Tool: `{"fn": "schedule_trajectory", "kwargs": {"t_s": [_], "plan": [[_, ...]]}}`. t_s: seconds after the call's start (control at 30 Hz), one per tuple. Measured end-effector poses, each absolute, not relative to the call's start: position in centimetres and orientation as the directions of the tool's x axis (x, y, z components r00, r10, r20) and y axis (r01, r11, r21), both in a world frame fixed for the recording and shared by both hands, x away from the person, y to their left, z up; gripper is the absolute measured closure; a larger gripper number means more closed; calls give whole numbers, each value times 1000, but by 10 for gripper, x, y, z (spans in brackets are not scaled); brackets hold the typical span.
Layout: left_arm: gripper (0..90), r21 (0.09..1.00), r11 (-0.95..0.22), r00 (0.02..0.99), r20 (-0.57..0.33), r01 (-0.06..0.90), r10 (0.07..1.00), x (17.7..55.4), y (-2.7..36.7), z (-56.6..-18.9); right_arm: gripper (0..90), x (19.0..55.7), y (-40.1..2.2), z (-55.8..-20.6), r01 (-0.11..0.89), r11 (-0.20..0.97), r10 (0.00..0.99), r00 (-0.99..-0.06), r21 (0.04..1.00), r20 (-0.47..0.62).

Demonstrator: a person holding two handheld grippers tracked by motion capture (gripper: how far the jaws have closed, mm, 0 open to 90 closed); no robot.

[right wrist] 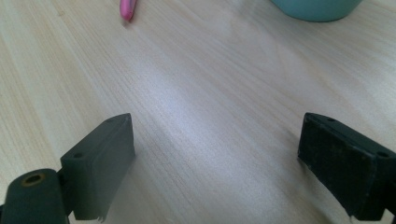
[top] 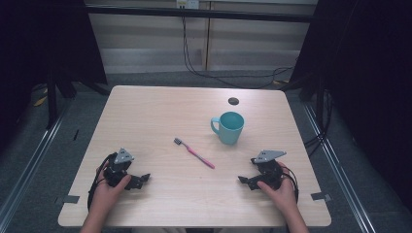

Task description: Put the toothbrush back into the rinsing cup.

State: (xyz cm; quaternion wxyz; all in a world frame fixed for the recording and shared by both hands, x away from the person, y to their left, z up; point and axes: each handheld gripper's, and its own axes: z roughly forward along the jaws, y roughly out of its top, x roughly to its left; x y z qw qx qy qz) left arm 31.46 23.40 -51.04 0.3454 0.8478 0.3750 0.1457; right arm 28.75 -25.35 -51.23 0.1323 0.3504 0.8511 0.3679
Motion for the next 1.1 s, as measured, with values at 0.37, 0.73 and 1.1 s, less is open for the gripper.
{"fn": "schedule_trajectory", "kwargs": {"t_s": [0.37, 0.73, 1.1], "plan": [[0, 697, -476, 674, -14, 536, 739, 314, 234, -510, 102, 288, -253, -512, 502, 482, 696, -717, 718, 33], [0, 697, -476, 674, -15, 537, 739, 314, 234, -510, 143, 292, -244, -503, 558, 519, 711, -702, 647, 34], [0, 696, -479, 676, -12, 535, 737, 314, 234, -510, 222, 303, -229, -492, 583, 585, 685, -727, 564, 42]]}}
